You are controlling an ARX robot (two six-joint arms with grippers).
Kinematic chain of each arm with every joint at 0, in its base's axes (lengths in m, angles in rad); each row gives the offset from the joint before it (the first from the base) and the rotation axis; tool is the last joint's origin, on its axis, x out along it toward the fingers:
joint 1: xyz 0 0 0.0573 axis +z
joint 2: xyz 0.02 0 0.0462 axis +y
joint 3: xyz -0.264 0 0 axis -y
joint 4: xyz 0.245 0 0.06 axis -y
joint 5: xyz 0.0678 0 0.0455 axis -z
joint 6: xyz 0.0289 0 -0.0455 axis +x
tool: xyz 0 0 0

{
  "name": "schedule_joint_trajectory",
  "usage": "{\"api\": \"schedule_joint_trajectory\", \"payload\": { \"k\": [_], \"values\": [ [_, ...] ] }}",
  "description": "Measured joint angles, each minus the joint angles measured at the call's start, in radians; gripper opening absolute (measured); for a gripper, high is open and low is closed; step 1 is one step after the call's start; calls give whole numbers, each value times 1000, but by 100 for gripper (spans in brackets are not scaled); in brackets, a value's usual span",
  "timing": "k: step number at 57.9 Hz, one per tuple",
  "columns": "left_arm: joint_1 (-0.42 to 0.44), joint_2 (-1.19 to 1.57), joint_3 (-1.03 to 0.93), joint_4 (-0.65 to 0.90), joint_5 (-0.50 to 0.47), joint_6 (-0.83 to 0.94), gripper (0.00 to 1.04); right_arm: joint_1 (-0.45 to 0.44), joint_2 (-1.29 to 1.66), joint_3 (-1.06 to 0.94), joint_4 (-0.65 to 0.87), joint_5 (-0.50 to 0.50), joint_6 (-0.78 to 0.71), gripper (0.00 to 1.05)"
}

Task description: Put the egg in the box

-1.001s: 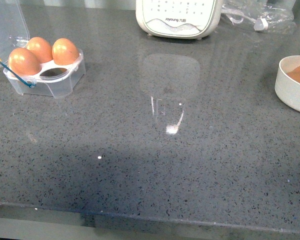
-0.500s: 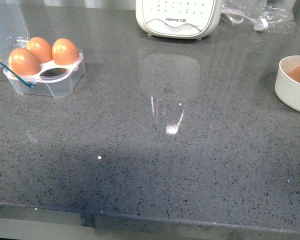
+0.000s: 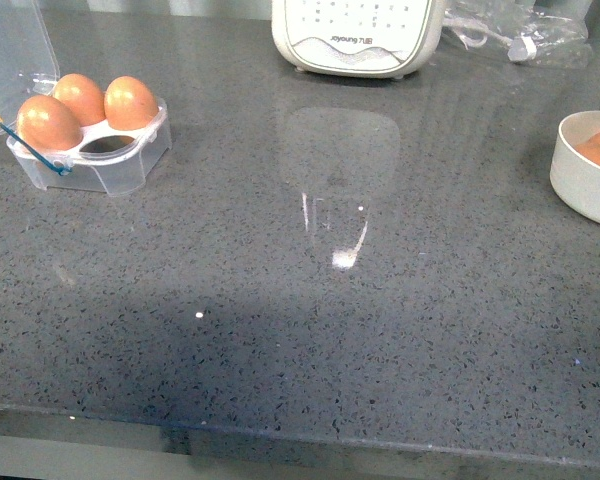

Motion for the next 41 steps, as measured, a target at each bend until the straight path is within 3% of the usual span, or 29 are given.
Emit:
{"api": "schedule_joint_trajectory", "payload": {
  "k": [15,41],
  "values": [
    [0,0,0,0,0,0,98,49,-46,82,-39,13,8,43],
    [0,0,0,0,0,0,98,535,85,298,-35,17,10,43]
  ]
}}
